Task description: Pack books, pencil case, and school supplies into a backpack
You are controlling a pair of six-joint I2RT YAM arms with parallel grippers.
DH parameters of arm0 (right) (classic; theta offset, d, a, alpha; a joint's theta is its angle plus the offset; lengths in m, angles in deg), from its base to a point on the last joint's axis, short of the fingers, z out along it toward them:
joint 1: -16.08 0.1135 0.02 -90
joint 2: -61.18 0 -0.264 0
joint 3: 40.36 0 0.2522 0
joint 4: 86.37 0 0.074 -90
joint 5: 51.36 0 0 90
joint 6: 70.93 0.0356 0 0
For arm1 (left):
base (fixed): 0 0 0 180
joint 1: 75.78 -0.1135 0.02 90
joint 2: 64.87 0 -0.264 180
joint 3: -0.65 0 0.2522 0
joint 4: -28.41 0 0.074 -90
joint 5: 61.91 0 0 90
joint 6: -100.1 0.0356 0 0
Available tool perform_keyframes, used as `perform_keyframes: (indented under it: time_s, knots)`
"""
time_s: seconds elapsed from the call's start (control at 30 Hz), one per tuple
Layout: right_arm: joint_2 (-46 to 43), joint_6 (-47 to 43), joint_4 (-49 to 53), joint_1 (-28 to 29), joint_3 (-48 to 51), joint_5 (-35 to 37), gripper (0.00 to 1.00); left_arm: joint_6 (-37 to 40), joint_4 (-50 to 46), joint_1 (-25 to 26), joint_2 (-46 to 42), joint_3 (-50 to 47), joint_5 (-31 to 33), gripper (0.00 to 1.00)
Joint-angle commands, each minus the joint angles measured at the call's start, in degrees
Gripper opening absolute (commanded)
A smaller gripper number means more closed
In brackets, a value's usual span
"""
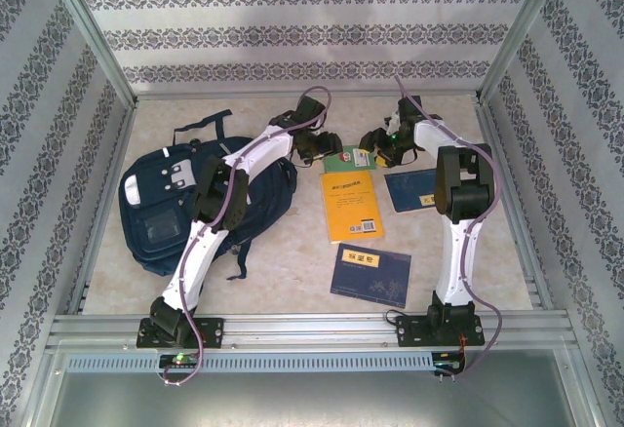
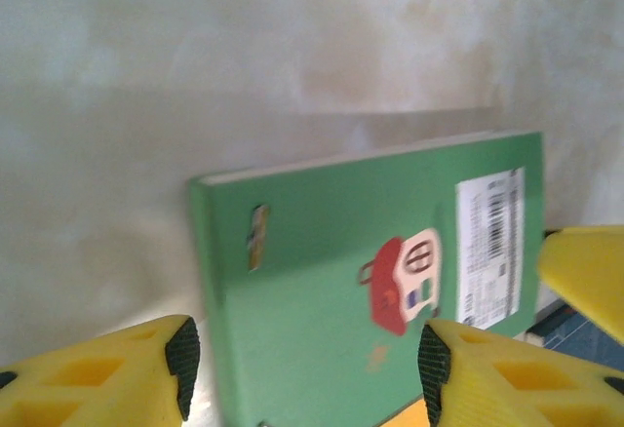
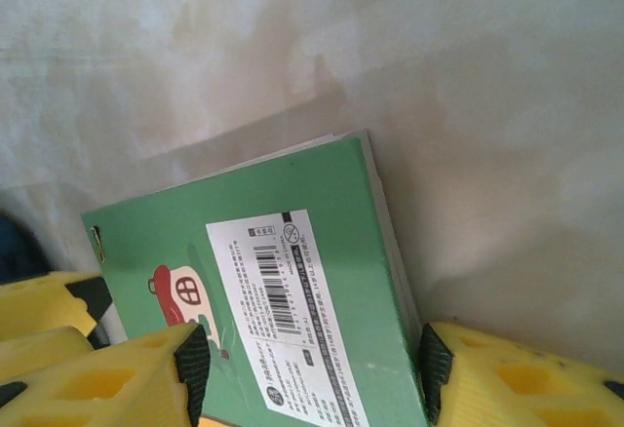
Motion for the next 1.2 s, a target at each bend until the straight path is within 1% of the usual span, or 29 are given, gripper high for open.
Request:
perform_keyframes:
  time_s: [0.0,0.17,0.23,0.5,0.6,0.7,0.83,1.07,1.1,1.17]
  knots:
    - [-0.76,-0.94,0.76,0.77,-0.94,-4.38,0.57,1.05,-2.64,-0.76,2.65,2.34,-1.16,0.6]
    - [-2.56,1.17,-1.61,0.81,-0.22,-8.76,0.53,0.89,-2.16,-0.75,3.2,2.3,-2.62,0.55]
    - [-3.83,2.11,-2.52,0.8,0.17,-9.98,0.51,1.26,-2.49,-0.74,3.21,2.34,-2.69,0.54]
    - [-6.91,4.1,-4.16,1.02,2.5,-12.15,0.41,1.73,-2.88,-0.75,3.04,1.73,-3.09,0.52]
    - [-6.73,4.85,-5.25,1.15,3.42,-13.34,0.36,1.69,-2.79,-0.71,2.79,1.56,-3.28,0.52]
    - [-6.14,5.73,-6.32,1.32,4.03,-13.86,0.26,1.6,-2.52,-0.72,2.6,1.57,-3.68,0.5]
    - [-4.81,5.96,-6.57,1.81,3.73,-14.14,0.22,1.28,-2.26,-0.74,2.5,1.41,-4.49,0.49]
    - [-4.7,6.51,-6.99,1.55,3.83,-12.41,0.0,1.68,-2.52,-0.93,0.63,0.37,-4.09,0.48]
    - [-5.29,6.72,-7.34,1.42,4.15,-12.06,0.0,1.77,-2.83,-1.17,0.05,0.33,-3.89,0.48]
    - [-6.62,7.81,-9.05,1.07,5.09,-11.95,0.0,1.82,-3.52,-1.74,-1.9,-0.4,-3.2,0.54]
